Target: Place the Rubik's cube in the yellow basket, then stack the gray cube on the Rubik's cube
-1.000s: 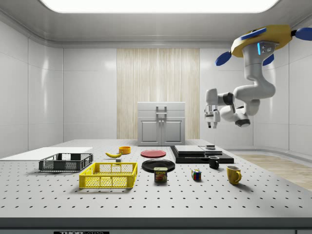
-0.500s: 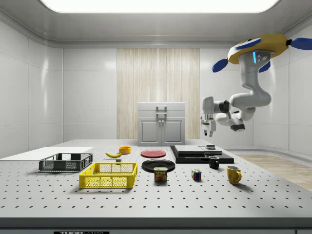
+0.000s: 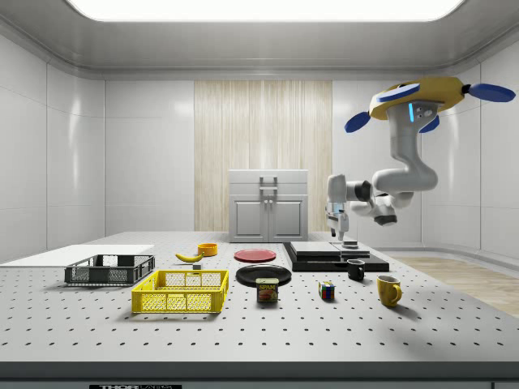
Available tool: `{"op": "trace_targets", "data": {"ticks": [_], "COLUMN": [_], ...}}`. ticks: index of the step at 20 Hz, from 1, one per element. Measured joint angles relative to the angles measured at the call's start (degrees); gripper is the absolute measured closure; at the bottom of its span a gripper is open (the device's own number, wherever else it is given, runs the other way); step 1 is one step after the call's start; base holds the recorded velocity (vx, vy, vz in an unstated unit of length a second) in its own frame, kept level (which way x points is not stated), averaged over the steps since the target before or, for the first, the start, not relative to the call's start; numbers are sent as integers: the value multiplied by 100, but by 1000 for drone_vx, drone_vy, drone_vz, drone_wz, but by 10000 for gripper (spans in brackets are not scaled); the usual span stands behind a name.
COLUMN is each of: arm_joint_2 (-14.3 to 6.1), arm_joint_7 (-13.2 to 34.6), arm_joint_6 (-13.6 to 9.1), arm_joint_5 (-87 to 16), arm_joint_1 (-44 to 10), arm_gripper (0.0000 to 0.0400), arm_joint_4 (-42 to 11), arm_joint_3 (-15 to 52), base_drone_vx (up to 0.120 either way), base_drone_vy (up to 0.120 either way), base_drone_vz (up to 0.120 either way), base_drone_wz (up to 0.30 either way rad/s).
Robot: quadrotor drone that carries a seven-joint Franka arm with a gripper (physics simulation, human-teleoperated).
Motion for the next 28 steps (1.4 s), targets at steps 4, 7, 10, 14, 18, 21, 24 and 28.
{"op": "trace_targets", "data": {"ticks": [4, 7, 10, 14, 18, 21, 24, 28], "arm_joint_2": [-111, -193, -272, -374, -473, -545, -615, -705], "arm_joint_7": [36, 61, 84, 114, 141, 161, 179, 203], "arm_joint_6": [101, 176, 248, 343, 435, 501, 566, 650], "arm_joint_5": [58, 100, 140, 192, 241, 276, 310, 353], "arm_joint_1": [-38, -65, -90, -121, -150, -171, -191, -216], "arm_gripper": [0, 0, 0, 0, 0, 0, 0, 0], "arm_joint_4": [8, 14, 19, 26, 32, 37, 41, 47], "arm_joint_3": [35, 59, 82, 110, 136, 155, 172, 194], "base_drone_vx": [80, 40, 0, 60, 0, 0, 0, 0], "base_drone_vy": [0, 0, 0, -10, -30, 0, 0, 0], "base_drone_vz": [-120, -120, -120, -120, -120, -120, -120, -120], "base_drone_wz": [0, 0, 0, 0, 0, 0, 0, 0]}}
